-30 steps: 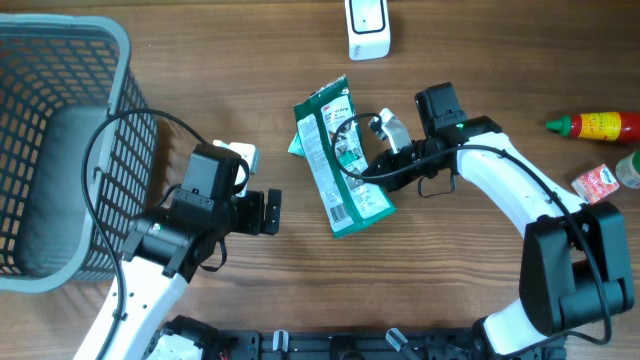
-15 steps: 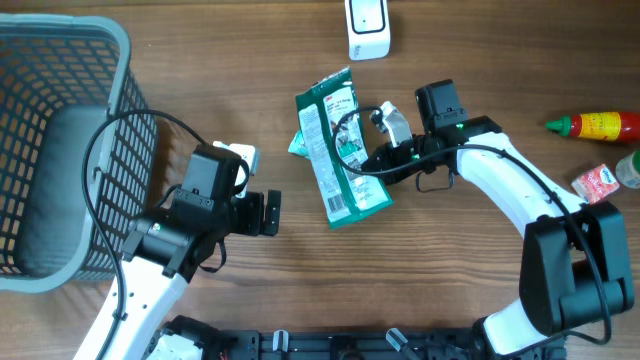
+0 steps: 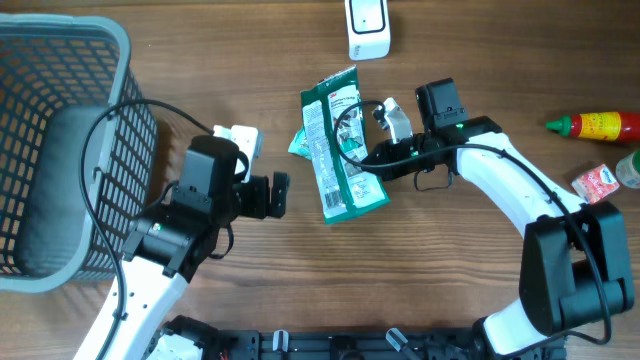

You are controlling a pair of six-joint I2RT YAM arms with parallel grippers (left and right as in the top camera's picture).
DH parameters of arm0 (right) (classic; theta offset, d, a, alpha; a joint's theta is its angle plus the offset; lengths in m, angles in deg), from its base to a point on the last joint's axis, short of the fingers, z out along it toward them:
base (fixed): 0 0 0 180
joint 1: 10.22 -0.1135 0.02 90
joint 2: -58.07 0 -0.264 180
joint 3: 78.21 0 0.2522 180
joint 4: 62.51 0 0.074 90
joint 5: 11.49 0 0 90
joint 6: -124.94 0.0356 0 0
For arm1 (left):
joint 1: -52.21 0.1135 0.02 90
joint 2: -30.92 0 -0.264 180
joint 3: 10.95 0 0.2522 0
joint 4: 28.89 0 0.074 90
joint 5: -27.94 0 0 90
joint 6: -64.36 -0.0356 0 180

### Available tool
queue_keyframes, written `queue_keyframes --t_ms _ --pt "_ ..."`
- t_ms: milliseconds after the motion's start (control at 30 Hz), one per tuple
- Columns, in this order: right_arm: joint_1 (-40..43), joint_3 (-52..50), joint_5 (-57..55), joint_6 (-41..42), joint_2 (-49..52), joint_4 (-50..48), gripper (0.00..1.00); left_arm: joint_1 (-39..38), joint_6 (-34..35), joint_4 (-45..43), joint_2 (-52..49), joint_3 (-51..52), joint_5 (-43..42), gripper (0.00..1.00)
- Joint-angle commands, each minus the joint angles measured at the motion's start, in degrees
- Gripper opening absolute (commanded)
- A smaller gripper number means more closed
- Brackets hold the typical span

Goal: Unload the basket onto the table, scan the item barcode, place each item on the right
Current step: 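Move the left gripper toward the held gloves package to grasp it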

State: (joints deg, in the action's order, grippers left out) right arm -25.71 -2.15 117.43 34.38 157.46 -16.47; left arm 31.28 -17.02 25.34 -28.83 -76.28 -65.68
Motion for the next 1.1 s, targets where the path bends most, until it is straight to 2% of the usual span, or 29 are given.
queue_keyframes --t_ms 0,133,333,433,633,733,867,1067 --pt "-0.1 -0.1 0.5 2.3 0.5 -0.2 0.04 0.2 -0.1 -6.8 -0.6 0.0 -3.8 1.00" --pt "-0.1 -0.1 0.5 4.0 0.5 -0.2 0.04 0.2 2.8 -15.0 -4.0 0.0 -7.2 1.00" --pt "-0.1 -0.1 0.5 5.0 0.5 -0.2 0.04 4.2 19.3 -22.7 -17.3 0.0 -8.1 1.00" --pt "-0.1 -0.1 0.5 5.2 0.5 -0.2 0.04 7.9 25.2 -24.1 -24.5 0.0 -17.4 1.00" --pt "-0.1 -0.1 0.5 5.3 0.5 -0.1 0.04 13.7 26.8 -29.2 -34.1 0.0 -41.2 1.00" --pt "-0.1 -0.1 0.5 5.3 0.5 -0.1 0.04 15.4 26.9 -30.7 -36.8 0.0 -49.0 1.00" --pt "-0.1 -0.1 3.8 5.3 0.5 -0.1 0.04 15.9 27.9 -30.6 -37.9 0.0 -53.0 1.00" --pt "0.4 0.0 20.9 5.3 0.5 -0.4 0.04 15.8 27.9 -29.7 -37.9 0.0 -53.0 1.00"
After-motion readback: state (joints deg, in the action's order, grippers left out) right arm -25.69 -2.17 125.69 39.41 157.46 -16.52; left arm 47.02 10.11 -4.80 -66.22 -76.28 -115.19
